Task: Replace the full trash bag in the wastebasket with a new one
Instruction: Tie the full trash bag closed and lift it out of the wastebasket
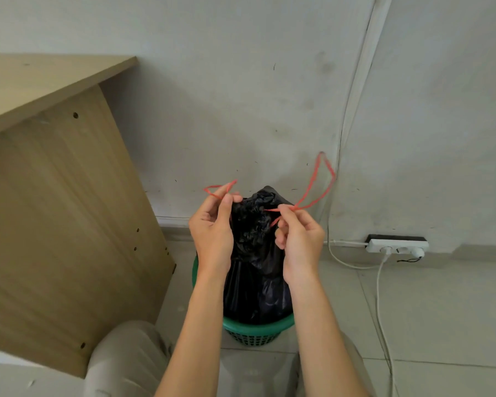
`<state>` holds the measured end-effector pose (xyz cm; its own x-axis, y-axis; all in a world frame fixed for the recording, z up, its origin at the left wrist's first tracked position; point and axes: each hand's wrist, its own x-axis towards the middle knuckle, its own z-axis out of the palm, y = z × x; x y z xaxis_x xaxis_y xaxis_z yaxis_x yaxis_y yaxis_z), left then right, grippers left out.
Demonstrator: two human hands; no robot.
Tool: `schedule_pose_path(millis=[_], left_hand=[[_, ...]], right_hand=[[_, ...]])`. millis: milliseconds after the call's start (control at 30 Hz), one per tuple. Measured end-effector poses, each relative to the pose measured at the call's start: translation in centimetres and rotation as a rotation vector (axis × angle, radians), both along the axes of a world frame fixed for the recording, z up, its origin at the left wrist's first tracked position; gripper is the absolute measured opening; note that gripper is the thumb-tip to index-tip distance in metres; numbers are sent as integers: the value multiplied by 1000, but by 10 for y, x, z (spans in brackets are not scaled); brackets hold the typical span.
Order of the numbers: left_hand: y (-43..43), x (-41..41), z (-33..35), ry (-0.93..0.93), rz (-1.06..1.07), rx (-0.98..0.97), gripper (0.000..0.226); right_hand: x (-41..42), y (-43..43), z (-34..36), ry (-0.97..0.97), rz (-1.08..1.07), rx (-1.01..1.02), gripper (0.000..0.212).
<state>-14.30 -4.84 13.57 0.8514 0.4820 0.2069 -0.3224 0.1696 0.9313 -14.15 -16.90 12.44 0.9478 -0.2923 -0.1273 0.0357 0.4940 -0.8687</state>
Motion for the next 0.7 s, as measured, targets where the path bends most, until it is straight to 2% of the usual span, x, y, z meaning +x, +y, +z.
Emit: schedule_pose_path(millis=[100,200,333,467,567,700], left_hand=[[1,2,7,-39,-41,-70,19],[5,6,9,8,-102,0,24],[11,10,13,87,-186,76,28],[17,15,20,172,-184,53,23],[18,19,23,233,-227,124,25],[19,18,30,219,-414,277,36]], right_hand=[[6,-5,9,-44,-33,72,19],[11,-11,17,-90,-30,-1,17],[17,-24,19,-134,25,-165,21],[19,-33,25,-176,91,-339,6],[22,-32,39,-223,117,-415,3],[39,-21,60,-410,229,-750,8]])
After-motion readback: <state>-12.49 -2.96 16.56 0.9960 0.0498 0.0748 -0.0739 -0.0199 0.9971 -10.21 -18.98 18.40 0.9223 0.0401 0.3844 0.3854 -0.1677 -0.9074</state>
